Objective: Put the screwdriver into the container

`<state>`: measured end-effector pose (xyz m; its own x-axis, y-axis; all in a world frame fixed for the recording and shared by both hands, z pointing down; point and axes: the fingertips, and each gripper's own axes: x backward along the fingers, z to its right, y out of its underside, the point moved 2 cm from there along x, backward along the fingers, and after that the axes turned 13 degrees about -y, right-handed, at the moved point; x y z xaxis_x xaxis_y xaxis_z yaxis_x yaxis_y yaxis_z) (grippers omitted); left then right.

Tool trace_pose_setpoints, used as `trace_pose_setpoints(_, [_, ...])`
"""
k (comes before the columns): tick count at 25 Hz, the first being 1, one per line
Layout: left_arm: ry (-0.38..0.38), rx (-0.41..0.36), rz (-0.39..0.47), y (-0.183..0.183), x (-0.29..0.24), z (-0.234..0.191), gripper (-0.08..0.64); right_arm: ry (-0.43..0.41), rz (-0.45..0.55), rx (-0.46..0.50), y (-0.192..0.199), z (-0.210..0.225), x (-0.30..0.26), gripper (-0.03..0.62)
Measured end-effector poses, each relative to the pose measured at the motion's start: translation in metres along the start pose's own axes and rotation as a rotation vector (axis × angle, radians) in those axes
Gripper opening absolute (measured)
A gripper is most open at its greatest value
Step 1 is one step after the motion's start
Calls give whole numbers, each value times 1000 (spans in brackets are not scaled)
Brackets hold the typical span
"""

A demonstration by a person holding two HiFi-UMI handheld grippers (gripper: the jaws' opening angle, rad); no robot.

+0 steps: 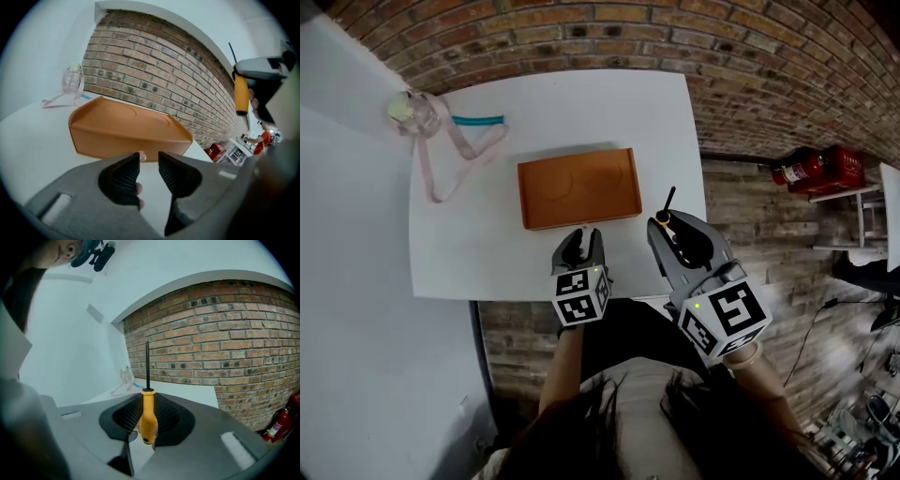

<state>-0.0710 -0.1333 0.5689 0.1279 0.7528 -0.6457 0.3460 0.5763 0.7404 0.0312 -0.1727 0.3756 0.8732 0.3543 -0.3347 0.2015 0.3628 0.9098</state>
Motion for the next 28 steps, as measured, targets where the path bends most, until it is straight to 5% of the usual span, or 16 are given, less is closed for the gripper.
trace_pose_setpoints(20, [-86,-69,-21,3,-21,-1,135,9,-3,-18,3,14,1,75])
trace_pose_setpoints(28, [-185,-80,-7,6,-25,-7,110,14,1,-18,2,16,0,74])
